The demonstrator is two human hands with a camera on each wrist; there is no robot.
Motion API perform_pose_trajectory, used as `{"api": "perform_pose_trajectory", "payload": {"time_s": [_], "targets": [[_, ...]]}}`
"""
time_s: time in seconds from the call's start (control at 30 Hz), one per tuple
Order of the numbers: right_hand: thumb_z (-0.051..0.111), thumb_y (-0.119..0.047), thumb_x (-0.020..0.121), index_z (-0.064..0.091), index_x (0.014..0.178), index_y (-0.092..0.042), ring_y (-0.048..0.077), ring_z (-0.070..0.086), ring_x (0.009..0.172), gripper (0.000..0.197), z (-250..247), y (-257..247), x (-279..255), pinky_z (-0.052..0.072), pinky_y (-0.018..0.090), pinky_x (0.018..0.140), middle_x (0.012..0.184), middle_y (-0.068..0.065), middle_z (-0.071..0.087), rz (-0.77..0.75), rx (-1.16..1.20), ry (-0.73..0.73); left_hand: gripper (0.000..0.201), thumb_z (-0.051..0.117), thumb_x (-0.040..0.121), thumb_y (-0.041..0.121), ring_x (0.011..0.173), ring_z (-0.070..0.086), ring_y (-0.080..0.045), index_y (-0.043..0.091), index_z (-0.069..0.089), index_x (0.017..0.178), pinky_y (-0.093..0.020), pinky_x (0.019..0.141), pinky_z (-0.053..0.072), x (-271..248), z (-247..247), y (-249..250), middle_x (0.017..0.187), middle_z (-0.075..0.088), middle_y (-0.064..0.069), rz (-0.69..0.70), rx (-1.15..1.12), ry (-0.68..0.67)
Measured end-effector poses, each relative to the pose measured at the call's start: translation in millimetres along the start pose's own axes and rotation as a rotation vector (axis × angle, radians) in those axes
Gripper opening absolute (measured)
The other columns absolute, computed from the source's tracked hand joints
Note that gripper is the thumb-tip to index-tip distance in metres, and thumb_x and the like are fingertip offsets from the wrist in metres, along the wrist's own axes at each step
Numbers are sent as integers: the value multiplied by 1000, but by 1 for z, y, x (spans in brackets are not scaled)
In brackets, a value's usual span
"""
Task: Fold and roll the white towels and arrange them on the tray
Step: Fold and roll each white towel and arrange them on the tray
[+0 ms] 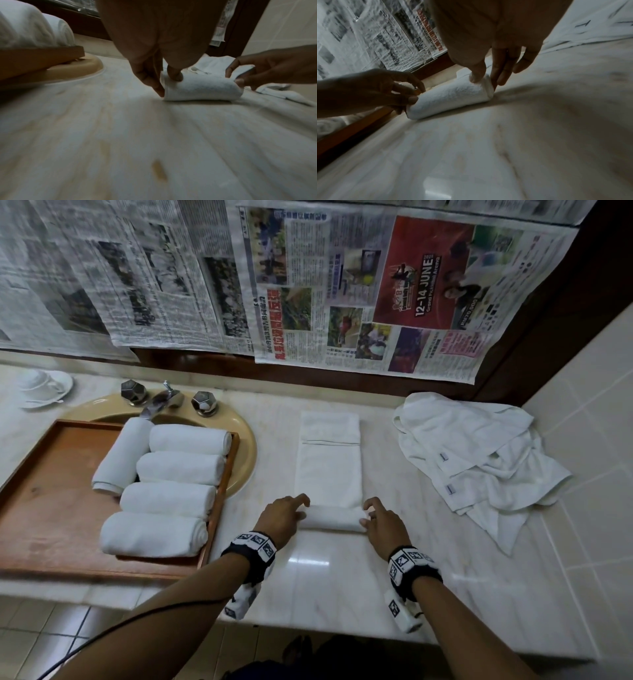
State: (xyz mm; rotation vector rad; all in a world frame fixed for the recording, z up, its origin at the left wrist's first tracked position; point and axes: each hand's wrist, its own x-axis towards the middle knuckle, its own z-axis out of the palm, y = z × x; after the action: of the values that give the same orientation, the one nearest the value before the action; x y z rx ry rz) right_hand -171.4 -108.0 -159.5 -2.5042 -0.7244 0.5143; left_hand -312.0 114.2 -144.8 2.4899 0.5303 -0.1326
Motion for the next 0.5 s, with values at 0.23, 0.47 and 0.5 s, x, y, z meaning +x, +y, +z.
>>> {"api": "perform_pose_trajectory", "payload": {"time_s": [0.23,0.47,0.5], "targets": [[65,5,83,68,96,-14,25,58,91,23,16,-1,-10,51,40,74,107,1,61,-222,-62,257,21,48,98,32,89,63,-28,34,61,114,-31,61,43,-4,6,-3,133,50,10,100,225,97],[88,-23,64,64,112,-19,23,54,102,54,13,-1,-13,48,37,77,122,1,55,-275,-214,172,55,82,65,47,97,56,-28,24,67,112,-39,70,48,5,3,-10,120,53,-4,194,340,25],[90,-18,59,65,109,-19,23,55,100,56,11,-2,-7,48,36,75,119,0,55,-264,-214,162,54,86,62,42,97,56,-29,21,69,109,-40,70,48,10,2,-8,118,54,-5,192,333,18]]}}
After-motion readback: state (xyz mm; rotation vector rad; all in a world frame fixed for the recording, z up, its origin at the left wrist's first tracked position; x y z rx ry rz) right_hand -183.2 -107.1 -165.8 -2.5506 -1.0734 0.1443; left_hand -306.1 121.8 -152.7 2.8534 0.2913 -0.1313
